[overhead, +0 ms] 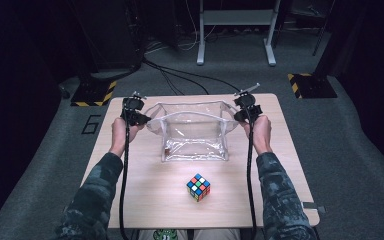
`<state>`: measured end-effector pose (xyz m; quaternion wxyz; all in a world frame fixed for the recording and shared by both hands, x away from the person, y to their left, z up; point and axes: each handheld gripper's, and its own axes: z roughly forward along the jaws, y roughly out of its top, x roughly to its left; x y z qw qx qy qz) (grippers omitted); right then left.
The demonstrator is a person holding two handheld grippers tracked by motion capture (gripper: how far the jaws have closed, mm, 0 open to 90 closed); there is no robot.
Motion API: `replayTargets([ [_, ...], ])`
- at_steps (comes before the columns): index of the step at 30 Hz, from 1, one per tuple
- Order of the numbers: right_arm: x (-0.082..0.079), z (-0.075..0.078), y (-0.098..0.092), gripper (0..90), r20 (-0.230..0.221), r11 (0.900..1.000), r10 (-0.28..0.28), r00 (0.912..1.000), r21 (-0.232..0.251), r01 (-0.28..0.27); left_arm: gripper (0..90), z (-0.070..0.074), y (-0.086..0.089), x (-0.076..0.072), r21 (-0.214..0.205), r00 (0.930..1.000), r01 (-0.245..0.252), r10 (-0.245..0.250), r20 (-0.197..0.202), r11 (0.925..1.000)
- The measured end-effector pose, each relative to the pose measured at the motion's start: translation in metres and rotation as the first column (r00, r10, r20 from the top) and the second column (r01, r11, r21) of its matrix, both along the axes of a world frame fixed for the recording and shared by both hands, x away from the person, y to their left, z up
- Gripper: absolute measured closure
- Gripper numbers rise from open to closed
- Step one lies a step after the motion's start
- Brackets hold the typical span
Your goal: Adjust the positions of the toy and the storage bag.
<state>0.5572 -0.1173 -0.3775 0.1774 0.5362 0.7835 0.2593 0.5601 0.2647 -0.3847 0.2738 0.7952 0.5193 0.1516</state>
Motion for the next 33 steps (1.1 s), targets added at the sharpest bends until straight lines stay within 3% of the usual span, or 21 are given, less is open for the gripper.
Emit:
replayTargets([
  [4, 0.000, 0.000, 0.001, 83.9, 0.012, 1.0000, 0.002, 0.9999, 0.001, -0.002, 85.2, 0.000, 0.000, 0.001, 0.017, 0.9999, -0.008, 0.008, 0.009, 0.9998],
  [9, -0.001, -0.003, -0.003, 78.6, 0.023, 0.9979, -0.018, 0.9996, 0.062, 0.016, 77.4, 0.001, -0.002, 0.000, 0.039, 0.9994, -0.018, 0.017, 0.030, 0.9991],
  [12, -0.002, -0.003, -0.004, 73.9, 0.024, 0.9970, -0.019, 0.9995, 0.076, 0.017, 66.1, 0.004, -0.003, -0.001, 0.058, 0.9980, -0.035, 0.032, 0.055, 0.9977],
  [15, -0.003, -0.002, -0.004, 63.7, 0.022, 0.9969, -0.011, 0.9997, 0.079, 0.009, 48.2, 0.004, -0.005, -0.002, 0.070, 0.9948, -0.062, 0.056, 0.085, 0.9956],
  [22, -0.009, 0.004, -0.003, 30.2, 0.053, 0.9923, -0.018, 0.9984, 0.124, 0.012, 20.2, 0.010, -0.004, -0.008, 0.042, 0.9907, -0.070, 0.064, 0.120, 0.9967],
  [27, -0.021, 0.012, -0.006, 17.5, 0.101, 0.9873, -0.002, 0.9949, 0.158, -0.014, 12.9, 0.018, -0.001, -0.016, 0.008, 0.9845, -0.068, 0.066, 0.163, 0.9976],
  [33, -0.040, 0.022, -0.009, 10.6, 0.156, 0.9829, 0.026, 0.9875, 0.176, -0.053, 6.6, 0.027, 0.008, -0.032, -0.052, 0.9802, -0.046, 0.055, 0.190, 0.9976],
])
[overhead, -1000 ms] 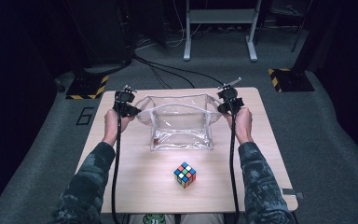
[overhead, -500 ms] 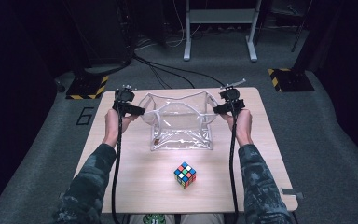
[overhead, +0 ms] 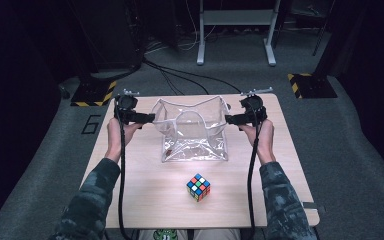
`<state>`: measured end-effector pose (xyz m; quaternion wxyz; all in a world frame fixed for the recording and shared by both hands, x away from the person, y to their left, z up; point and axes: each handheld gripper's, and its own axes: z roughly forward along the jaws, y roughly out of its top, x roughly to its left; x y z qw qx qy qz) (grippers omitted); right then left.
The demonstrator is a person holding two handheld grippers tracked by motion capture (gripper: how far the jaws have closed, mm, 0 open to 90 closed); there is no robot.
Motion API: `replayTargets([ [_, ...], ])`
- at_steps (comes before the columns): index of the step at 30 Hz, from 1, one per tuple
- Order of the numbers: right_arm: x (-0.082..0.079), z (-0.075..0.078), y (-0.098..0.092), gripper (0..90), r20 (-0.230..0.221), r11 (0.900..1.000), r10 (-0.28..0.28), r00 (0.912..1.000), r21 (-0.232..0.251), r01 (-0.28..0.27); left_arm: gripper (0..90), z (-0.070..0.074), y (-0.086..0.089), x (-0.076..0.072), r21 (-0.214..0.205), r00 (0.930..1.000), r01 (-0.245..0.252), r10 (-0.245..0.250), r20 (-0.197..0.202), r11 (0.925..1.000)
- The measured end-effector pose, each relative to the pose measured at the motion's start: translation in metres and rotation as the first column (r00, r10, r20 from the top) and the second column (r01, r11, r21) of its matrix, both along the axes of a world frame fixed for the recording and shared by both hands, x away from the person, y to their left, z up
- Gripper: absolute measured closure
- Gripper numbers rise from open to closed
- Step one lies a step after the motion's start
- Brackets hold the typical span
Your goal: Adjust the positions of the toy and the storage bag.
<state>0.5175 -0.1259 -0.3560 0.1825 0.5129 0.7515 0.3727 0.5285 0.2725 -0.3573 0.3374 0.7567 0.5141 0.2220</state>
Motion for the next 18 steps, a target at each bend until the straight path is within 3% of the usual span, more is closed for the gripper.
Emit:
replayTargets([
  [8, -0.033, 0.001, -0.001, 5.0, 0.046, 0.9983, 0.057, 0.9973, -0.016, -0.056, 1.6, -0.007, 0.008, -0.028, -0.014, 0.9985, 0.041, -0.040, 0.038, 0.9991],
  [14, -0.054, -0.010, -0.005, 2.8, 0.069, 0.9971, 0.074, 0.9949, -0.020, -0.073, 1.3, -0.021, 0.018, -0.048, -0.029, 0.9973, 0.046, -0.045, 0.059, 0.9985],
  [18, -0.066, -0.021, -0.009, 0.8, 0.067, 0.9967, 0.080, 0.9946, -0.019, -0.079, 0.8, -0.032, 0.026, -0.061, -0.030, 0.9978, 0.047, -0.046, 0.047, 0.9984],
])
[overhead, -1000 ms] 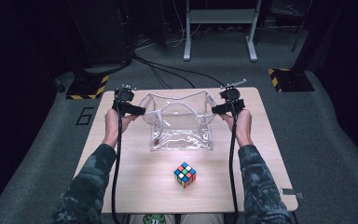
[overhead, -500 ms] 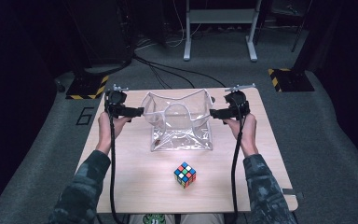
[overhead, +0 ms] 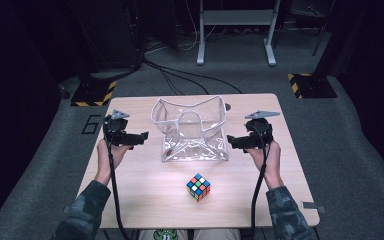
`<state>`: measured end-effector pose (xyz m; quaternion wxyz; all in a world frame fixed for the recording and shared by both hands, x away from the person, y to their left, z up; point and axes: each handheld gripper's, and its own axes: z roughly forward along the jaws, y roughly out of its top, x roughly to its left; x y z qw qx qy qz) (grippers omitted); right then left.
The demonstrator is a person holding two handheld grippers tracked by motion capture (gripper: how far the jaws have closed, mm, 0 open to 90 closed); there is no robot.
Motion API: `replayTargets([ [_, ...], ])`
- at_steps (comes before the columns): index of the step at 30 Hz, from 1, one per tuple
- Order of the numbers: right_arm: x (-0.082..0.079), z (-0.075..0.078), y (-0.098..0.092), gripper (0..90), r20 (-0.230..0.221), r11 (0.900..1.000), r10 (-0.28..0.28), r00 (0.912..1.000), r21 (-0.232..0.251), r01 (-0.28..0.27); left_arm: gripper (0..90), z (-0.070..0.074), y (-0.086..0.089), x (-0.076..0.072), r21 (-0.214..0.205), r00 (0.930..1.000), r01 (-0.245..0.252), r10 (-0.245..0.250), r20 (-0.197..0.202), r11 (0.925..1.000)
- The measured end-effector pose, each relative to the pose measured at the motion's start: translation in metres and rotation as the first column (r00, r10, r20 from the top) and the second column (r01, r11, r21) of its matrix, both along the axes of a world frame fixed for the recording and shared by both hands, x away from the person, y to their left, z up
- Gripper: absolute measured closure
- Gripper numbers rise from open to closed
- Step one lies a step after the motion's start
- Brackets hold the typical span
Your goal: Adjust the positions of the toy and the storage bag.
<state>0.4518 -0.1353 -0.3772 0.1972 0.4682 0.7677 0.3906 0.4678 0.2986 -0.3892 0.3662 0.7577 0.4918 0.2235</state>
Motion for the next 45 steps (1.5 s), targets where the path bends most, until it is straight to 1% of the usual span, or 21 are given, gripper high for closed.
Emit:
replayTargets([
  [3, -0.008, -0.010, -0.002, 0.0, 0.001, 0.9997, -0.006, 1.0000, -0.024, 0.006, 0.9, -0.011, 0.006, -0.010, 0.007, 1.0000, -0.003, 0.003, 0.006, 1.0000],
  [6, -0.015, -0.022, -0.004, 0.0, -0.003, 0.9989, -0.003, 1.0000, -0.046, 0.003, 1.1, -0.022, 0.011, -0.018, 0.021, 0.9999, -0.001, 0.001, -0.014, 0.9998],
  [8, -0.019, -0.031, -0.005, 0.0, -0.009, 0.9983, -0.005, 0.9999, -0.058, 0.005, 1.0, -0.030, 0.013, -0.023, 0.018, 0.9998, -0.004, 0.004, -0.017, 0.9998],
  [9, -0.022, -0.035, -0.006, 0.0, -0.004, 0.9976, -0.003, 1.0000, -0.069, 0.003, 1.0, -0.033, 0.015, -0.026, 0.024, 0.9996, -0.006, 0.007, -0.027, 0.9997],
  [10, -0.025, -0.039, -0.007, 0.0, -0.010, 0.9975, -0.009, 0.9999, -0.070, 0.009, 1.0, -0.037, 0.016, -0.028, 0.023, 0.9997, -0.009, 0.010, -0.023, 0.9997],
  [13, -0.030, -0.051, -0.011, 0.0, -0.019, 0.9977, -0.009, 0.9998, -0.068, 0.008, 1.0, -0.048, 0.019, -0.034, 0.028, 0.9991, -0.011, 0.012, -0.040, 0.9996],
  [15, -0.034, -0.058, -0.014, 0.0, -0.015, 0.9976, -0.018, 0.9997, -0.067, 0.017, 1.0, -0.055, 0.021, -0.038, 0.028, 0.9984, -0.007, 0.009, -0.057, 0.9996],
  [17, -0.038, -0.067, -0.016, 0.0, -0.015, 0.9970, -0.025, 0.9996, -0.073, 0.024, 0.9, -0.064, 0.022, -0.042, 0.021, 0.9979, -0.014, 0.015, -0.062, 0.9997],
  [20, -0.043, -0.081, -0.020, 0.0, -0.033, 0.9980, -0.029, 0.9990, -0.057, 0.027, 0.7, -0.078, 0.024, -0.048, 0.034, 0.9966, -0.010, 0.013, -0.081, 0.9994],
  [22, -0.046, -0.091, -0.021, 0.0, -0.048, 0.9985, -0.033, 0.9983, -0.045, 0.031, 0.4, -0.087, 0.026, -0.051, 0.030, 0.9954, -0.014, 0.016, -0.094, 0.9995],
  [24, -0.049, -0.101, -0.021, 0.0, -0.055, 0.9983, -0.039, 0.9977, -0.046, 0.037, 0.2, -0.095, 0.026, -0.055, 0.031, 0.9938, -0.017, 0.020, -0.109, 0.9994],
  [27, -0.055, -0.114, -0.022, 0.0, -0.041, 0.9971, -0.066, 0.9970, -0.039, 0.065, 0.2, -0.106, 0.027, -0.061, 0.043, 0.9926, -0.008, 0.014, -0.121, 0.9990],
  [30, -0.061, -0.124, -0.022, 0.0, -0.042, 0.9967, -0.077, 0.9962, -0.029, 0.075, 0.2, -0.116, 0.027, -0.066, 0.046, 0.9929, -0.006, 0.011, -0.118, 0.9989],
  [32, -0.063, -0.131, -0.022, 0.0, -0.054, 0.9965, -0.079, 0.9954, -0.034, 0.077, 0.1, -0.123, 0.028, -0.070, 0.042, 0.9921, 0.008, -0.002, -0.125, 0.9991],
  [34, -0.064, -0.137, -0.022, 0.0, -0.074, 0.9964, -0.077, 0.9943, -0.040, 0.074, 0.1, -0.128, 0.028, -0.071, 0.054, 0.9923, 0.005, 0.001, -0.124, 0.9986],
  [37, -0.065, -0.148, -0.021, 0.0, -0.081, 0.9945, -0.076, 0.9939, -0.078, 0.069, 0.1, -0.134, 0.031, -0.073, 0.043, 0.9900, 0.006, 0.000, -0.141, 0.9990],
  [38, -0.066, -0.150, -0.020, 0.0, -0.088, 0.9935, -0.076, 0.9932, -0.091, 0.068, 0.1, -0.136, 0.031, -0.073, 0.035, 0.9905, 0.006, -0.001, -0.137, 0.9994],
  [40, -0.067, -0.149, -0.018, 0.0, -0.070, 0.9929, -0.071, 0.9950, -0.101, 0.064, 0.0, -0.138, 0.031, -0.075, 0.037, 0.9927, -0.002, 0.006, -0.121, 0.9993],
  [42, -0.066, -0.150, -0.017, 0.0, -0.087, 0.9915, -0.065, 0.9941, -0.118, 0.055, 0.0, -0.138, 0.031, -0.076, 0.039, 0.9943, -0.005, 0.009, -0.106, 0.9992],
  [44, -0.065, -0.151, -0.017, 0.0, -0.078, 0.9917, -0.065, 0.9948, -0.116, 0.055, 0.0, -0.142, 0.029, -0.078, 0.046, 0.9968, -0.019, 0.023, -0.077, 0.9988],
  [45, -0.066, -0.151, -0.017, 0.0, -0.081, 0.9919, -0.068, 0.9944, -0.112, 0.059, 0.0, -0.142, 0.028, -0.079, 0.051, 0.9969, -0.020, 0.023, -0.075, 0.9985],
])
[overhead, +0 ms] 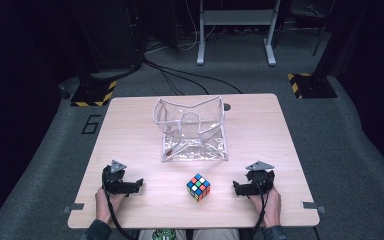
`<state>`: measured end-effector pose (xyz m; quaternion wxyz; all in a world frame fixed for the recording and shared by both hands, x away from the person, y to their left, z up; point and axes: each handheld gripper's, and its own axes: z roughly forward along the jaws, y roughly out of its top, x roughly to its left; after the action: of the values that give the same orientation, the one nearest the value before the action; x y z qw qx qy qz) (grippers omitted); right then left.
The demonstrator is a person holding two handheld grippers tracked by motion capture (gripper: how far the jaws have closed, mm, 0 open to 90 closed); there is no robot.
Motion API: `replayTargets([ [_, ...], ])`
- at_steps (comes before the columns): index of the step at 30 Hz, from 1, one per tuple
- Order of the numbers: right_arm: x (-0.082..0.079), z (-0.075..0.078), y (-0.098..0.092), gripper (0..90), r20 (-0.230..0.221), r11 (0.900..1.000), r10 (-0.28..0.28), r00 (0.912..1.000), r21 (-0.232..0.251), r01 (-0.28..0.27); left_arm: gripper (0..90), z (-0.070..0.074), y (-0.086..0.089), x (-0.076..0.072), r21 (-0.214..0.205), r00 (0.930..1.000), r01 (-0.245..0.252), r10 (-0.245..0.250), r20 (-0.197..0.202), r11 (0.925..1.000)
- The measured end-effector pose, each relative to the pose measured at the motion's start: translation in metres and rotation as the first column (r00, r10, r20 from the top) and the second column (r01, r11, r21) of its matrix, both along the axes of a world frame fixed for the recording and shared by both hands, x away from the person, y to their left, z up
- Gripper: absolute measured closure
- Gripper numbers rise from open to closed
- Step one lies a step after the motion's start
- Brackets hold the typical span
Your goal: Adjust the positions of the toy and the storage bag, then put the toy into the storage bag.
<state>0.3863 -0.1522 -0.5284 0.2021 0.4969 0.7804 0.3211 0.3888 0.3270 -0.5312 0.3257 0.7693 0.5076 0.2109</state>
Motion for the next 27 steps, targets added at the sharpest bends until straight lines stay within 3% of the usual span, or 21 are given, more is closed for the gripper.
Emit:
replayTargets([
  [21, -0.0025, -0.0012, 0.0007, 0.4, 0.032, 0.9996, -0.029, 0.9991, -0.006, 0.029, 0.0, -0.0001, -0.0005, 0.0014, 0.005, 0.9999, -0.013, 0.013, 0.003, 0.9999],
  [27, -0.0017, -0.0011, 0.0000, 0.5, 0.022, 0.9993, -0.037, 0.9991, 0.001, 0.037, 0.0, -0.0005, -0.0010, 0.0016, -0.001, 0.9997, -0.023, 0.023, 0.005, 0.9997],
])
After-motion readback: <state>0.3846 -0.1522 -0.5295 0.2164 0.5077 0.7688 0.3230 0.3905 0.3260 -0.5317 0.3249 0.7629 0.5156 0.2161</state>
